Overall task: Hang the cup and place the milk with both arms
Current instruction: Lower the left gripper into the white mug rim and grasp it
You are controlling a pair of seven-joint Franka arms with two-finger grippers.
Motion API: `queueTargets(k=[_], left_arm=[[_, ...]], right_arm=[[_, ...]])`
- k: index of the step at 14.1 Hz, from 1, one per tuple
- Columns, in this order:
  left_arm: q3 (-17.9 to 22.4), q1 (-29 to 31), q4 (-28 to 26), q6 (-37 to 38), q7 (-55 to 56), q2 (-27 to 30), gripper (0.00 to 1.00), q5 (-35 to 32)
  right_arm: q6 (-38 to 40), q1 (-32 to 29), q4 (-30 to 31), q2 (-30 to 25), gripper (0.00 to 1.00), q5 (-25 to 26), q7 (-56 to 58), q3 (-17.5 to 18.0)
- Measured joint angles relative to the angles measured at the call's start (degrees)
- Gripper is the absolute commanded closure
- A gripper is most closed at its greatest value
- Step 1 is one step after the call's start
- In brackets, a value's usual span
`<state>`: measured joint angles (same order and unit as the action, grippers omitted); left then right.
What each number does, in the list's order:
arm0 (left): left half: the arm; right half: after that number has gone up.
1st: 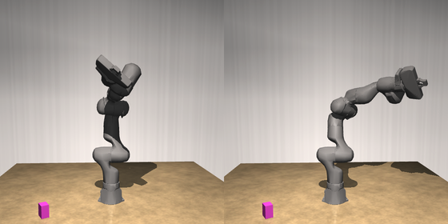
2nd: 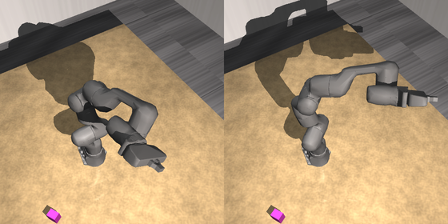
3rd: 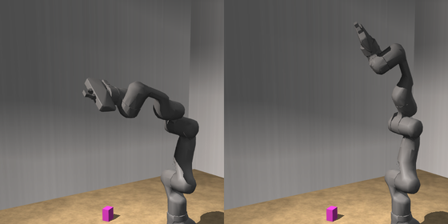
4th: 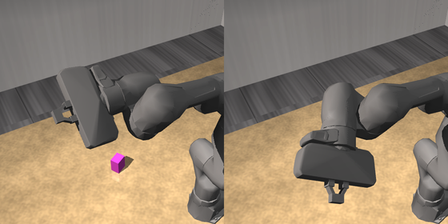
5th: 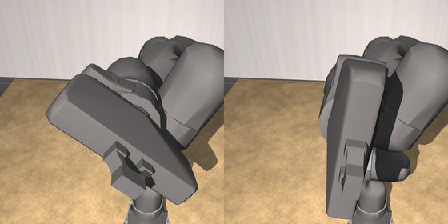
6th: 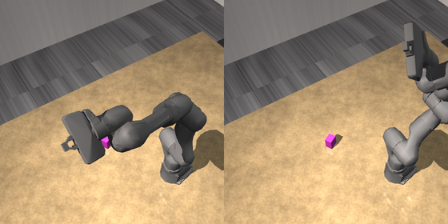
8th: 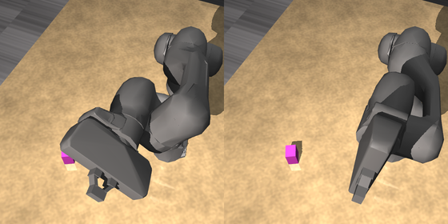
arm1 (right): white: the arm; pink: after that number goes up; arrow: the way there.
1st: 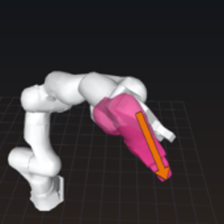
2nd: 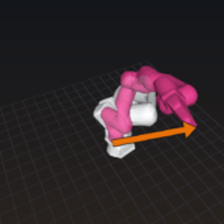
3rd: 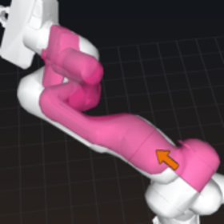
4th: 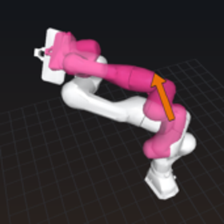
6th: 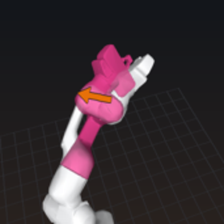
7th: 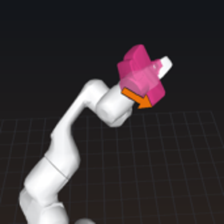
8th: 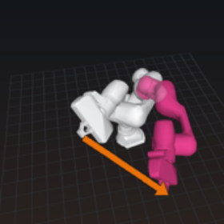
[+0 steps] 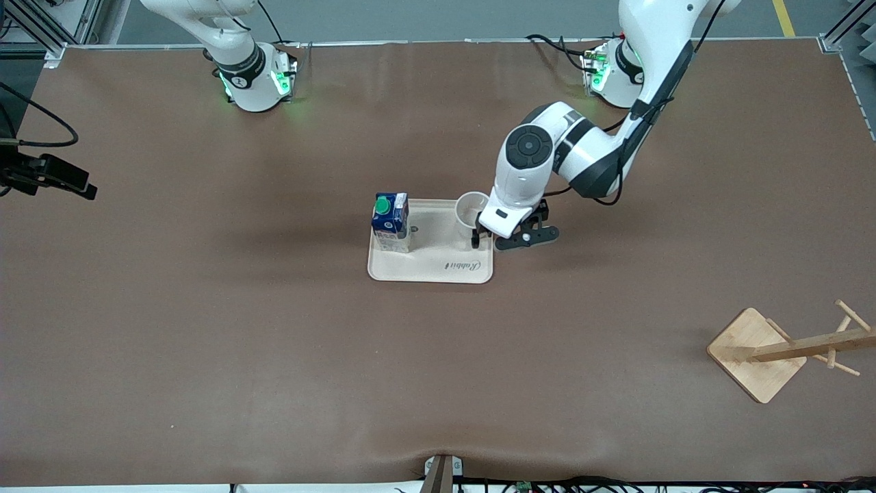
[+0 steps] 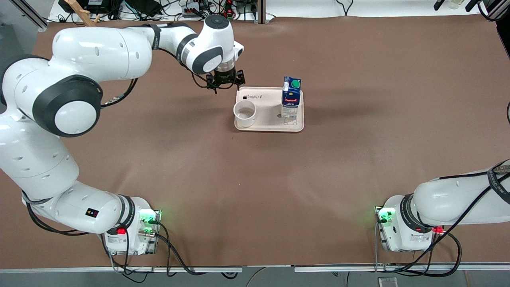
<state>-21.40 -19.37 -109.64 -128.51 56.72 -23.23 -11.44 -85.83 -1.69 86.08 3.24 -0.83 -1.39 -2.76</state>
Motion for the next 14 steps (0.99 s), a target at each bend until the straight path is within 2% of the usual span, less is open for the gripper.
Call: queueTargets(k=[2,6,11,12,13,14], left_arm=[[-1.43,-0.05,-1.02,0.54,0.24,0.01,0.09,0.00],[-3.33,-0.29,-4.30,0.44,0.70,-0.63,0.29,0.00],[-4.56,-1.26,-4.52,0.41,1.53,-2.63,0.74,0.01],[-4.56,-1.32,-4.49,0.20,1.53,-3.32,0.84,0.01],[-4.57,-1.35,-4.35,-0.26,1.53,-4.06,0.99,0.01],[-4.58,-1.47,-4.13,-0.75,1.54,-4.75,1.00,0.01]], right_arm=[[0.01,-0.12,0.00,0.08,0.00,0.00,-0.03,-0.04],[0.35,-0.46,0.00,0.12,0.00,0.00,-0.03,-0.09],[0.46,-0.48,0.06,1.41,0.00,-0.01,-0.03,-0.09],[0.43,-0.49,0.07,2.01,0.00,-0.01,-0.03,-0.09],[0.41,-0.49,0.06,2.57,0.00,-0.01,-0.03,-0.09],[0.34,-0.49,0.04,2.99,0.00,-0.01,-0.03,-0.07]])
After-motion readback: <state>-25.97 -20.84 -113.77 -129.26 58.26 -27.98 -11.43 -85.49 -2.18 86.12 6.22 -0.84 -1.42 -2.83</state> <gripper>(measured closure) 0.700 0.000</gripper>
